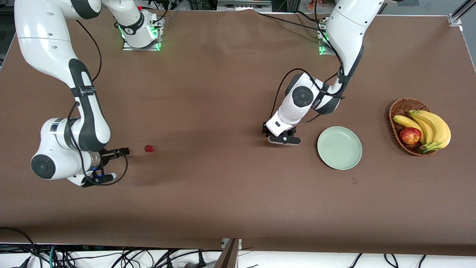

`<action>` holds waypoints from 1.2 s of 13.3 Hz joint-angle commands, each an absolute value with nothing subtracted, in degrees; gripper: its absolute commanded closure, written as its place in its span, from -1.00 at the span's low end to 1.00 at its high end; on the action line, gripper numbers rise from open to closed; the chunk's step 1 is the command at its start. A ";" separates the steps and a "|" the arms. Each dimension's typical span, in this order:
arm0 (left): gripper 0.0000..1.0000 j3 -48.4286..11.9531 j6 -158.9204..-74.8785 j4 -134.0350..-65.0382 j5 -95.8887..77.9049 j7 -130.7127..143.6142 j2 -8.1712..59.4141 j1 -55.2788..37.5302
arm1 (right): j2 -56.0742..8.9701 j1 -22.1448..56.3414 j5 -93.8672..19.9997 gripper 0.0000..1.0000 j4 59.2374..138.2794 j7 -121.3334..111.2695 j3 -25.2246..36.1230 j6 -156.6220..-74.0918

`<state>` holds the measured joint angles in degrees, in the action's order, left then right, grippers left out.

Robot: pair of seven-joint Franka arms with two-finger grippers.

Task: Collect all strawberries into plate

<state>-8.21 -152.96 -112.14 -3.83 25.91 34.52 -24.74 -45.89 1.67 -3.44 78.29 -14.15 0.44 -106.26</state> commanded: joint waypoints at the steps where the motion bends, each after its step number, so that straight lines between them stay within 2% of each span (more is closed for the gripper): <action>1: 0.88 -7.56 -152.67 -112.24 -3.96 26.10 33.84 -25.14 | -44.30 1.49 -2.64 -1.00 84.89 -14.77 0.17 -112.40; 3: 1.00 -7.21 -147.34 -111.63 -3.78 25.23 32.09 -24.61 | -44.38 1.49 -2.38 -0.99 85.52 -14.77 0.26 -113.20; 6: 0.96 -5.54 -135.48 -108.82 2.44 20.32 28.66 -22.25 | -44.30 1.41 0.88 -0.97 88.32 -14.77 0.26 -115.74; 7: 0.95 -5.54 -130.65 -106.98 3.59 17.87 28.22 -20.84 | -44.30 1.41 0.88 -0.84 88.42 -14.68 0.26 -115.84; 8: 0.95 -5.45 -126.52 -105.74 4.30 15.06 28.13 -20.22 | -44.21 1.49 0.88 -0.49 88.42 -14.68 0.26 -115.67; 10: 0.95 -4.75 -122.71 -105.47 10.16 9.79 27.08 -18.56 | -44.21 1.49 0.88 0.01 88.33 -14.68 0.26 -115.40; 16: 0.81 -5.01 -122.69 -105.91 12.04 -13.96 27.94 -6.77 | -43.68 1.49 0.88 0.57 88.24 -14.68 0.18 -114.96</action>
